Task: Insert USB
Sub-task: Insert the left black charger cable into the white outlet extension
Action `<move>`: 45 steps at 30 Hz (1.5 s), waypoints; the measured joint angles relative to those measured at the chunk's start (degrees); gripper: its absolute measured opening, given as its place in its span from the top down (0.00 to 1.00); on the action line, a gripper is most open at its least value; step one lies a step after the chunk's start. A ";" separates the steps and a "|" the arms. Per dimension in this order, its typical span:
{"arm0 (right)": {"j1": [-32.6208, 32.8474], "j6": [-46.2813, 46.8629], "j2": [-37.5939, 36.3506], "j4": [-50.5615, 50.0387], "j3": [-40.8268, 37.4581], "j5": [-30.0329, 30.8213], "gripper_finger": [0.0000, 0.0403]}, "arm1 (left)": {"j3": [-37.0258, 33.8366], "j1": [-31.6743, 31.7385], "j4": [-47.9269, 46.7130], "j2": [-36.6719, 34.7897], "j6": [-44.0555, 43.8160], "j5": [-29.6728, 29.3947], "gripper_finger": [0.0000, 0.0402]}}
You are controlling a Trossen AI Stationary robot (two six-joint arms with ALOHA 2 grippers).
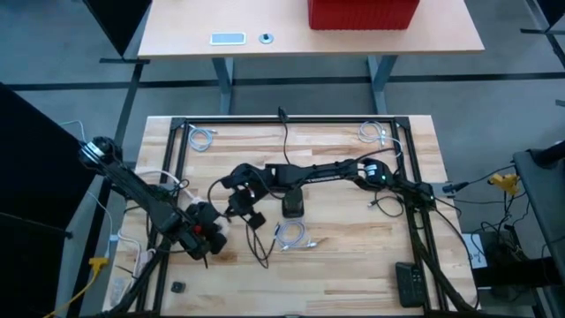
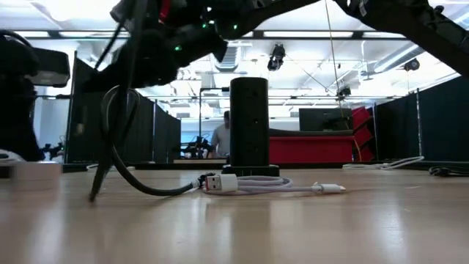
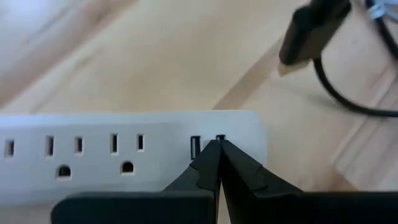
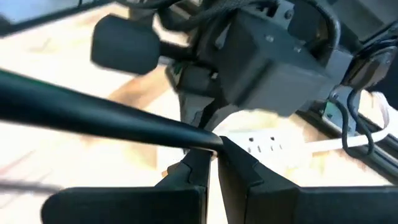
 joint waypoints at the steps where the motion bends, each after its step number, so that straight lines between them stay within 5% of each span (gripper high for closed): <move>1: -0.06 -0.76 -0.36 -1.54 0.01 0.04 0.99 | -0.27 0.05 0.63 0.28 0.65 -1.15 1.00; 16: -0.03 0.25 -0.93 -9.96 -0.01 0.08 0.99 | -8.44 4.45 24.92 2.94 21.86 -11.49 1.00; 32: -0.29 10.13 0.69 -7.99 -0.15 -4.97 0.99 | -8.97 5.94 26.37 2.18 29.72 -13.08 1.00; 37: -0.40 11.85 1.77 -7.48 -0.06 4.09 0.99 | -8.32 6.24 24.67 0.87 30.20 -12.77 1.00; 45: -0.81 13.89 3.28 -5.23 -0.11 3.77 0.99 | -8.35 8.80 22.46 0.72 27.92 -14.22 1.00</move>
